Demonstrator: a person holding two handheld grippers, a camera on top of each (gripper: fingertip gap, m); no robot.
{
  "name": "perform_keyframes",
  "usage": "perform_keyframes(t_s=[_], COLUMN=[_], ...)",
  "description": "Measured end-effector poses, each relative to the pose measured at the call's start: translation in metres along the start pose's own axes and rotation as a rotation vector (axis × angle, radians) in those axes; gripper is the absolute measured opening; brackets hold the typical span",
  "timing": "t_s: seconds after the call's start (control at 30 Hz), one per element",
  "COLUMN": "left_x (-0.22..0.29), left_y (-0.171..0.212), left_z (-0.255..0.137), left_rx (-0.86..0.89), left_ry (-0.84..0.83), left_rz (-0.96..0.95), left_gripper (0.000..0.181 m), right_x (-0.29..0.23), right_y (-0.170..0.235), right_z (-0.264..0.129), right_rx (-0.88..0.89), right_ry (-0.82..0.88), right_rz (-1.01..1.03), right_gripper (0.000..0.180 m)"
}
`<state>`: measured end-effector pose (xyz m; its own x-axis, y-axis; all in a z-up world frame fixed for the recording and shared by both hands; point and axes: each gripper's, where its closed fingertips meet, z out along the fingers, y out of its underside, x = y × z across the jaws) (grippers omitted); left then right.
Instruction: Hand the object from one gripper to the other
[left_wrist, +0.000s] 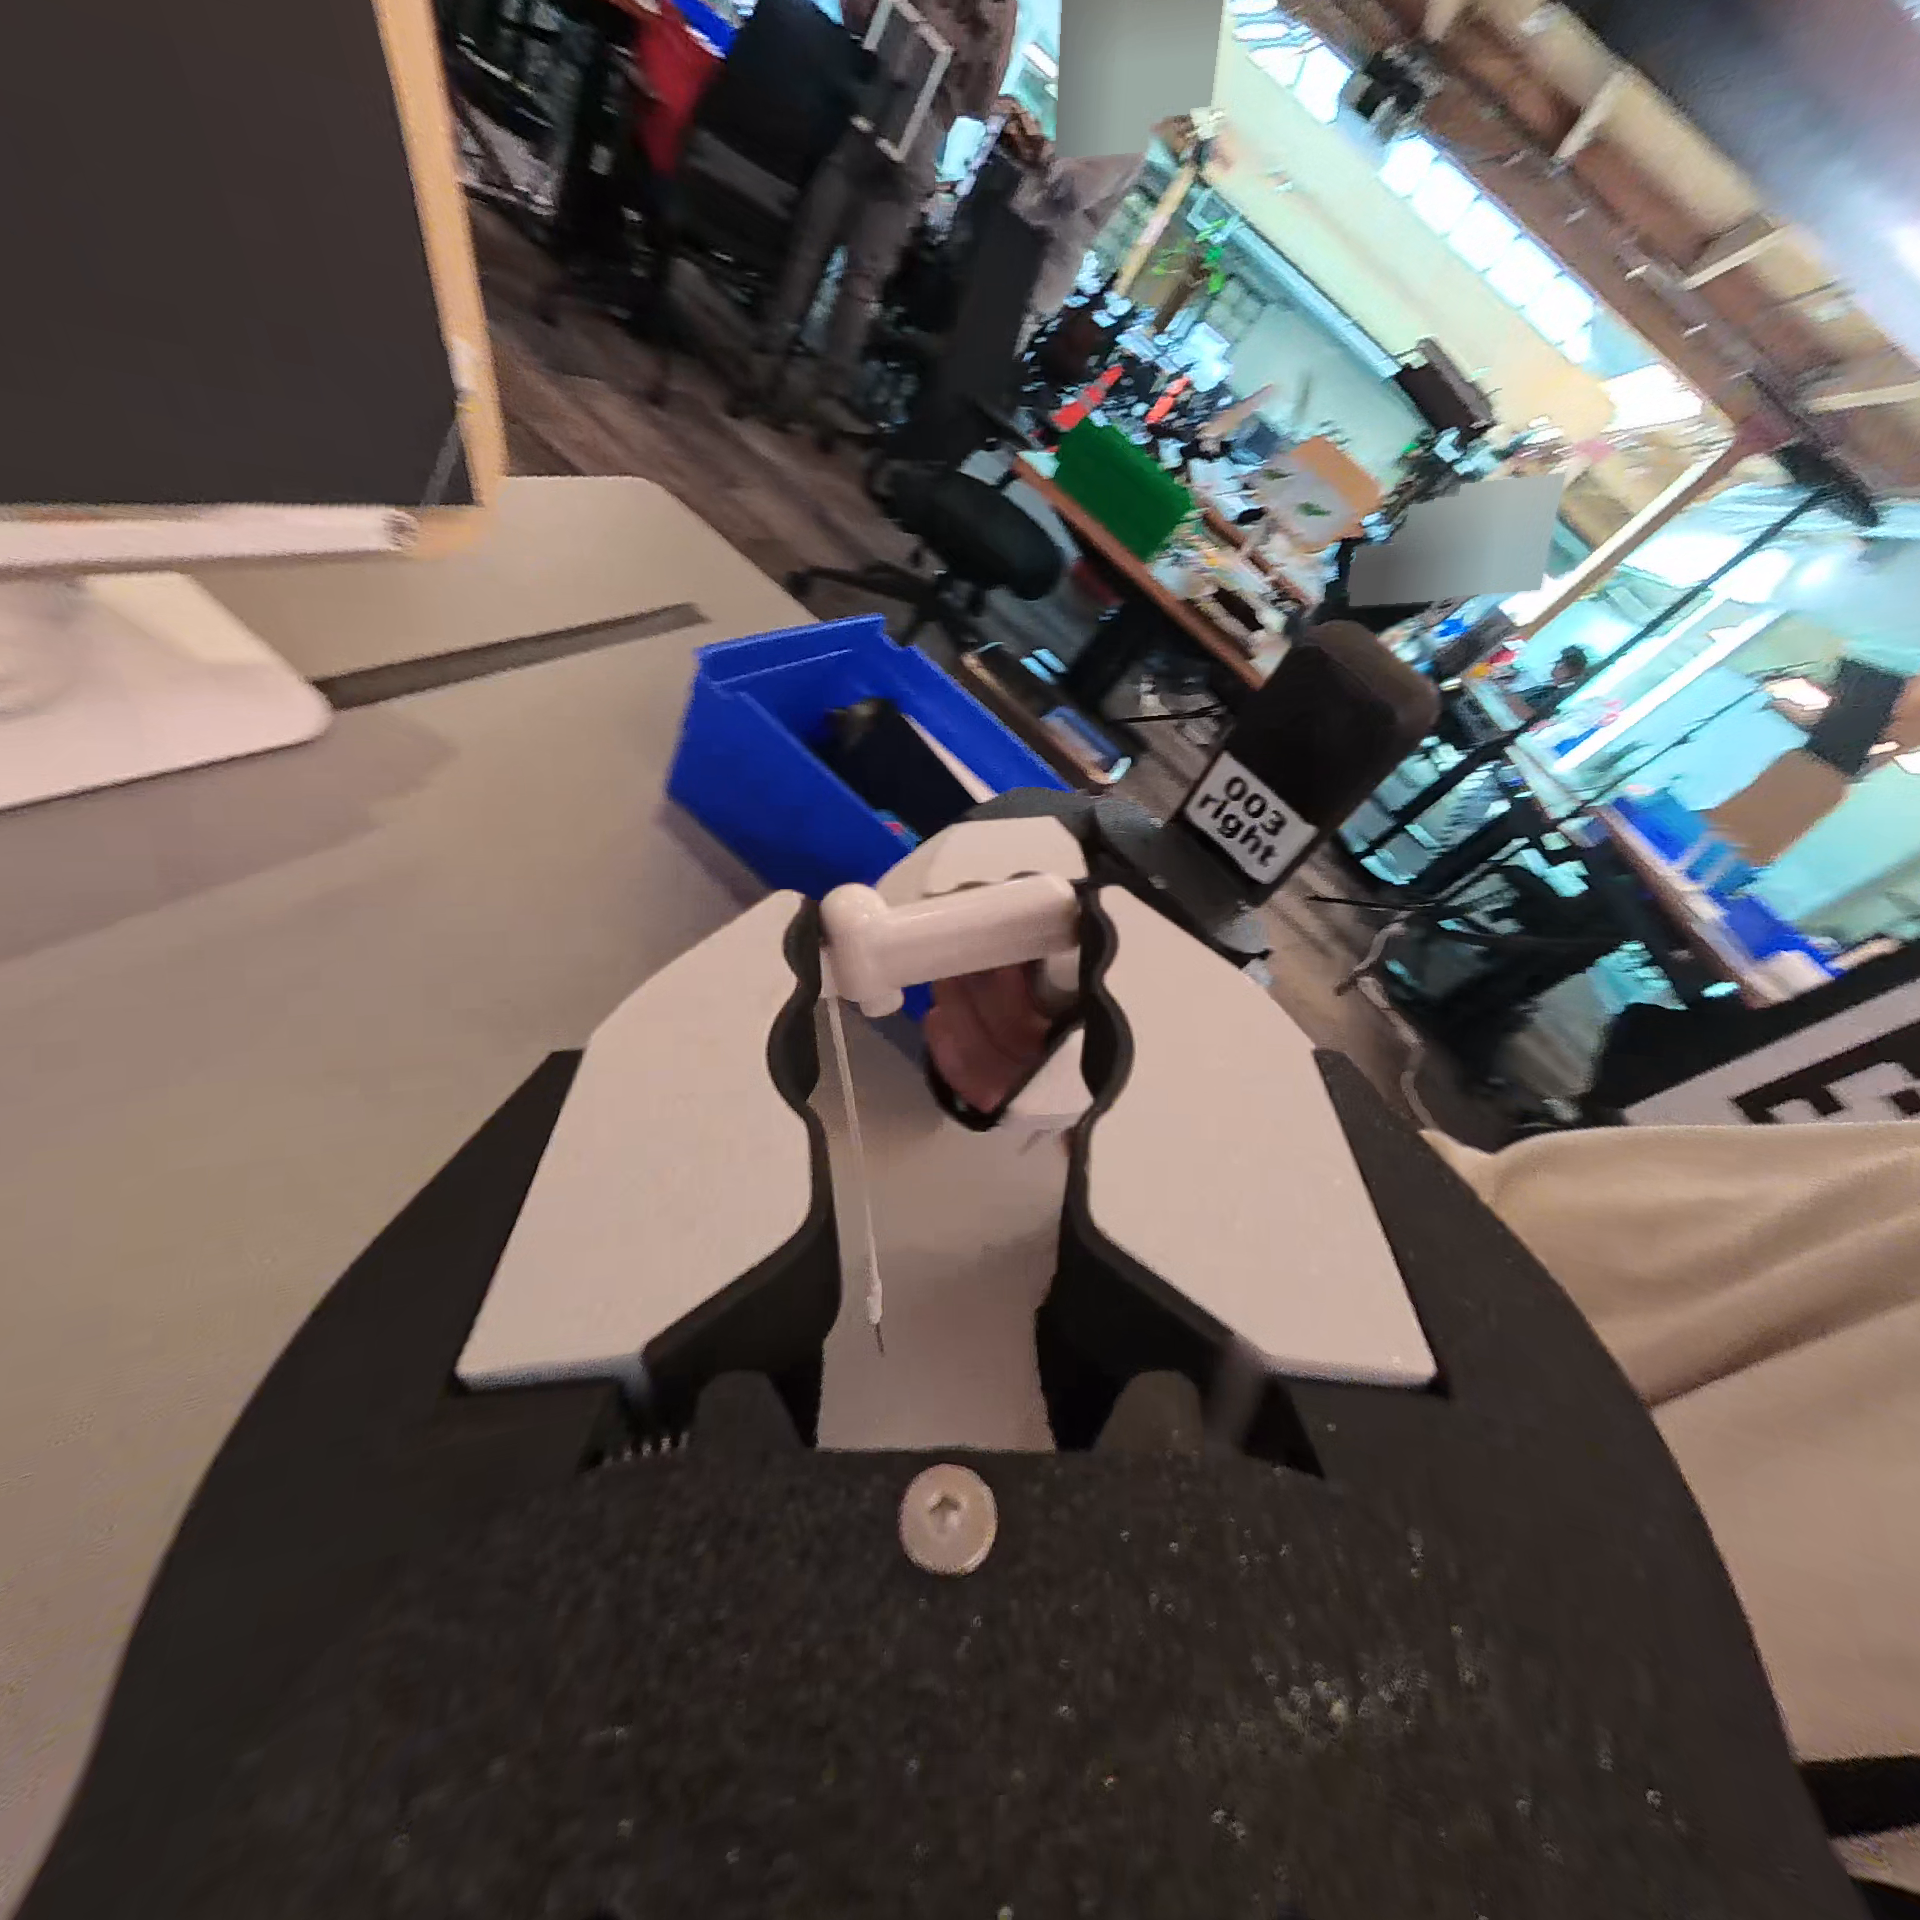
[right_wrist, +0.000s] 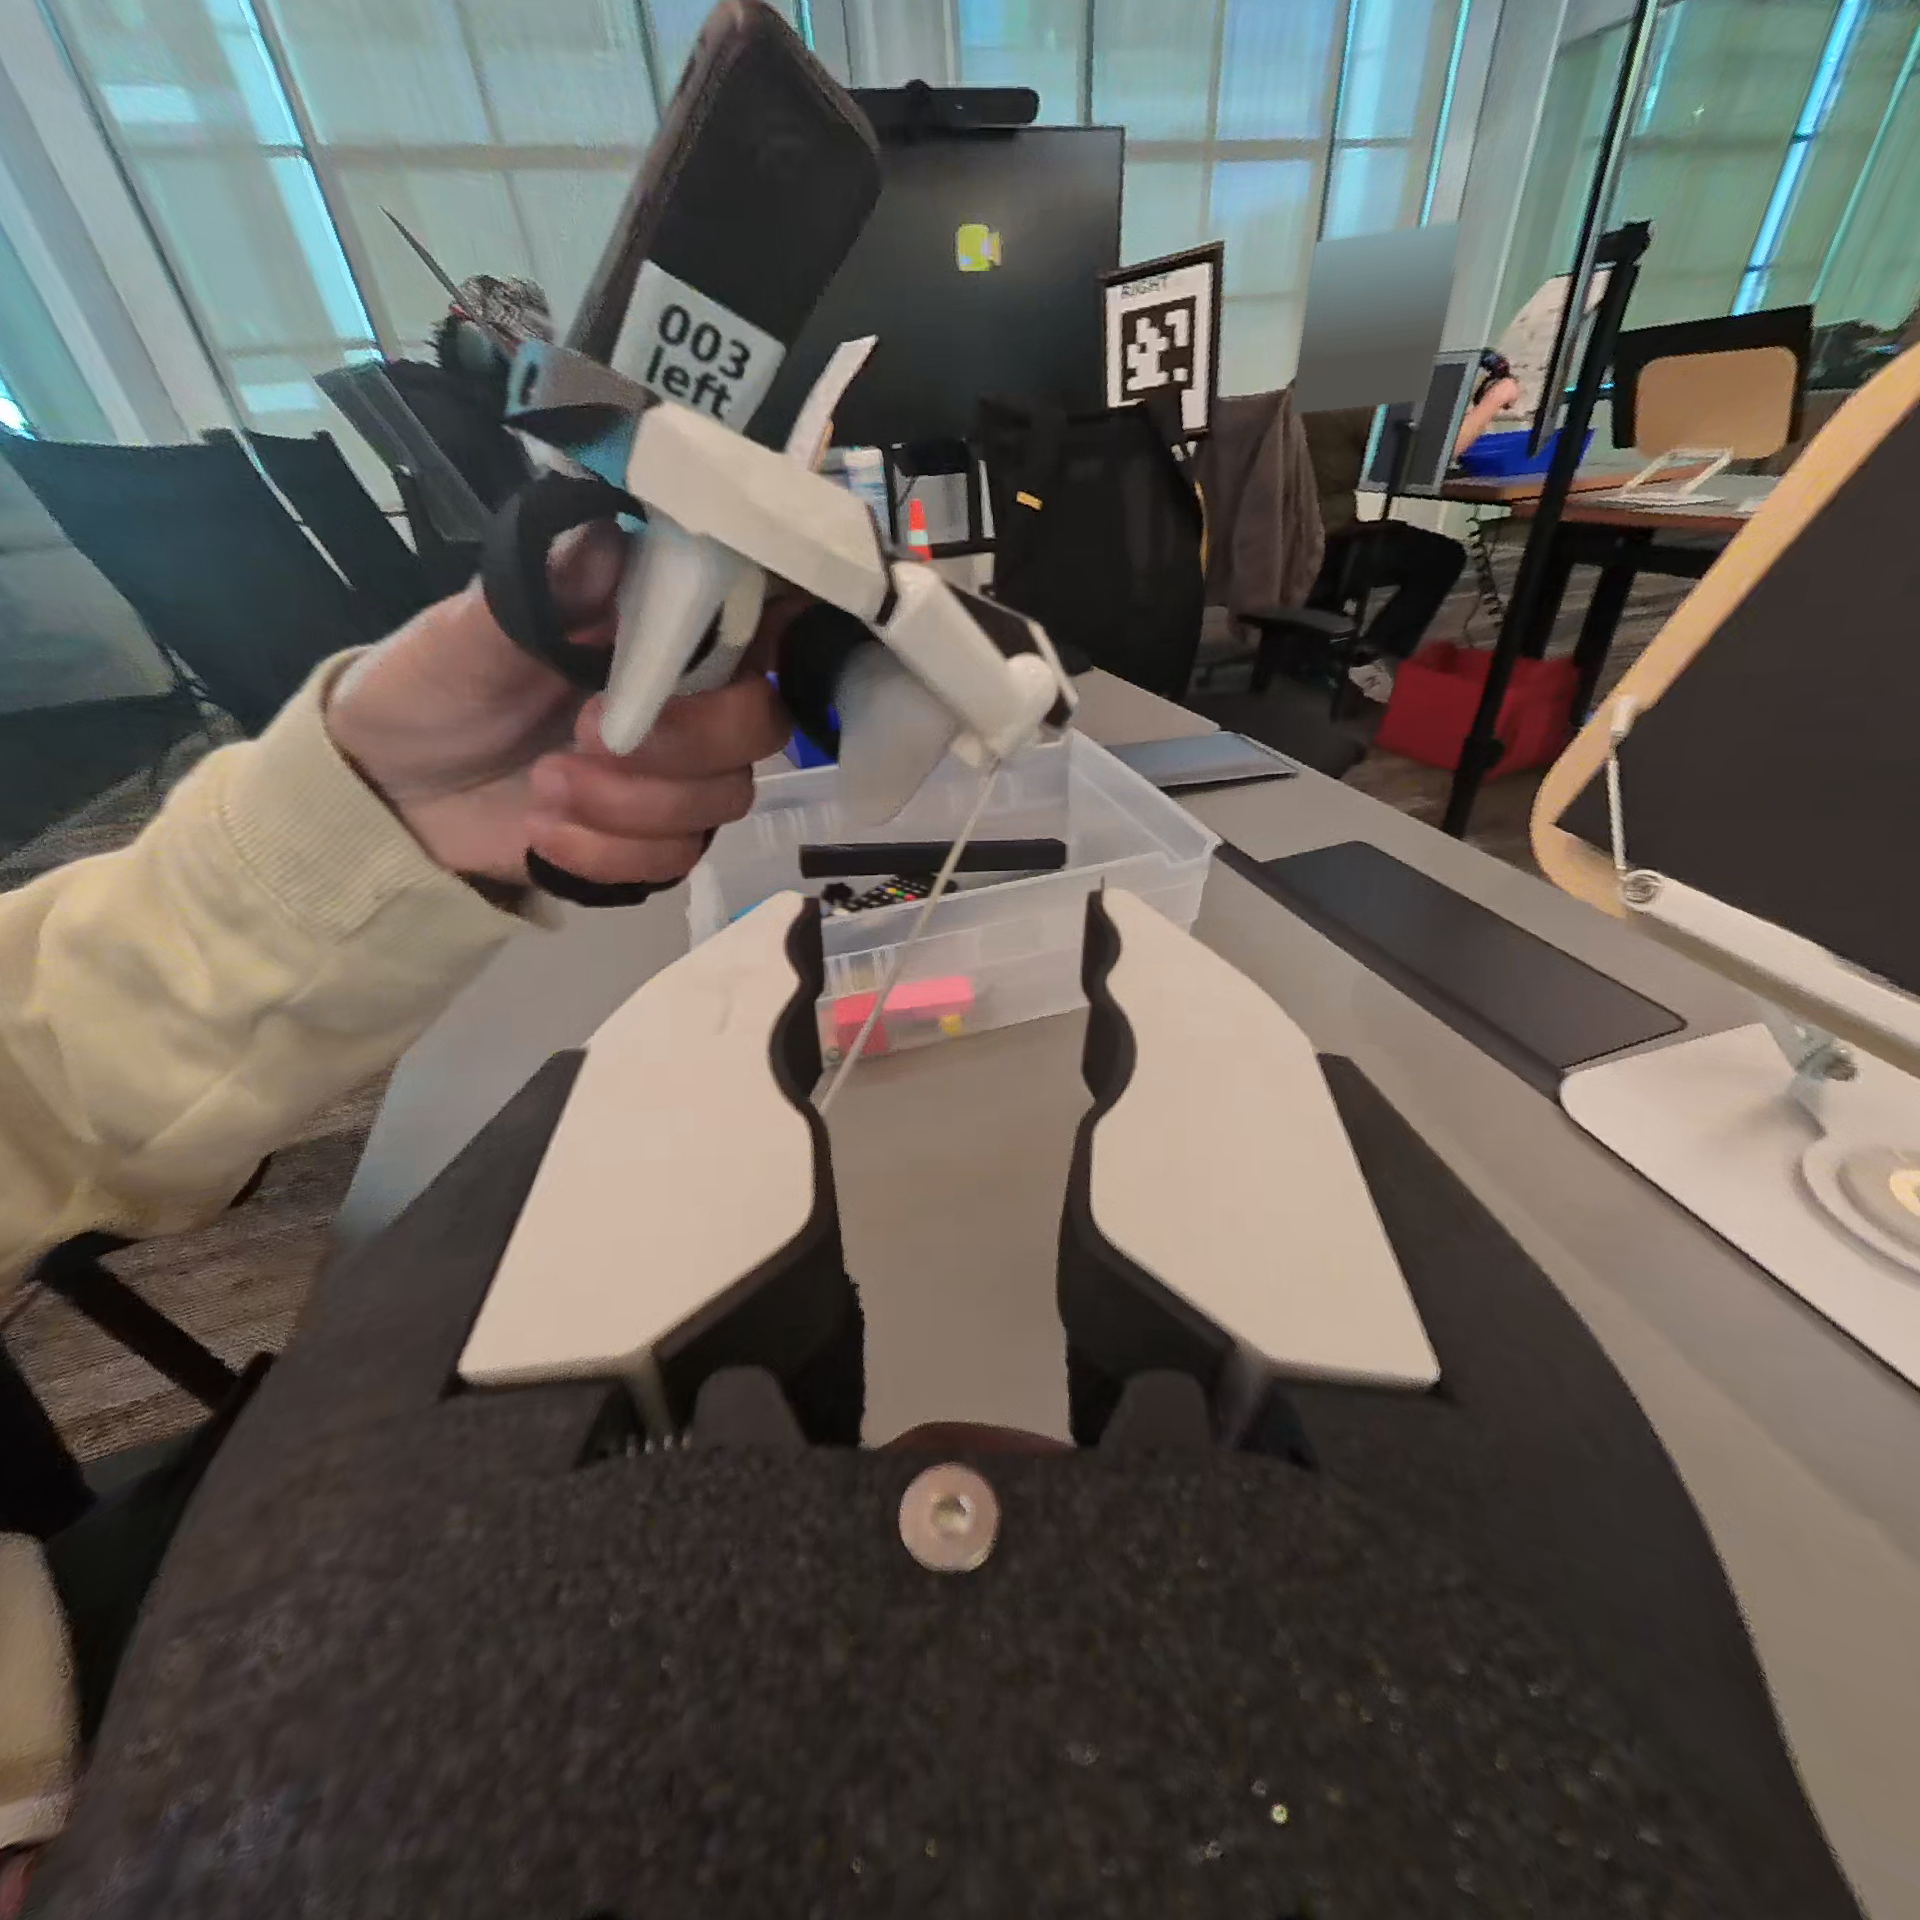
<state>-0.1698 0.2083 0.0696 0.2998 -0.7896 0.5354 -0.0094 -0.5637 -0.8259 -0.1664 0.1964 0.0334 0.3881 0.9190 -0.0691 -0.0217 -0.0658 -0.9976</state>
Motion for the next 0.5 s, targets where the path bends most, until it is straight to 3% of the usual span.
perform_keyframes(t_s=[0.2,0.27,0.43,0.5], left_x=[0.021,0.024,0.021,0.020], left_y=[0.015,0.017,0.028,0.034], left_z=[0.028,0.032,0.033,0.029], left_rx=[-0.012,-0.015,-0.056,-0.064], left_ry=[0.106,0.108,0.062,0.054], left_rz=[-0.049,-0.039,0.005,0.006], left_gripper=[0.047,0.047,0.046,0.056], right_x=[0.001,0.004,0.018,0.021], right_y=[0.015,0.016,0.024,0.028], right_z=[-0.001,-0.008,-0.025,-0.029], right_rx=[-0.055,-0.049,-0.080,-0.100], right_ry=[0.041,0.051,0.114,0.139], right_rz=[0.044,0.082,0.133,0.108], right_gripper=[0.040,0.001,0.001,0.001])
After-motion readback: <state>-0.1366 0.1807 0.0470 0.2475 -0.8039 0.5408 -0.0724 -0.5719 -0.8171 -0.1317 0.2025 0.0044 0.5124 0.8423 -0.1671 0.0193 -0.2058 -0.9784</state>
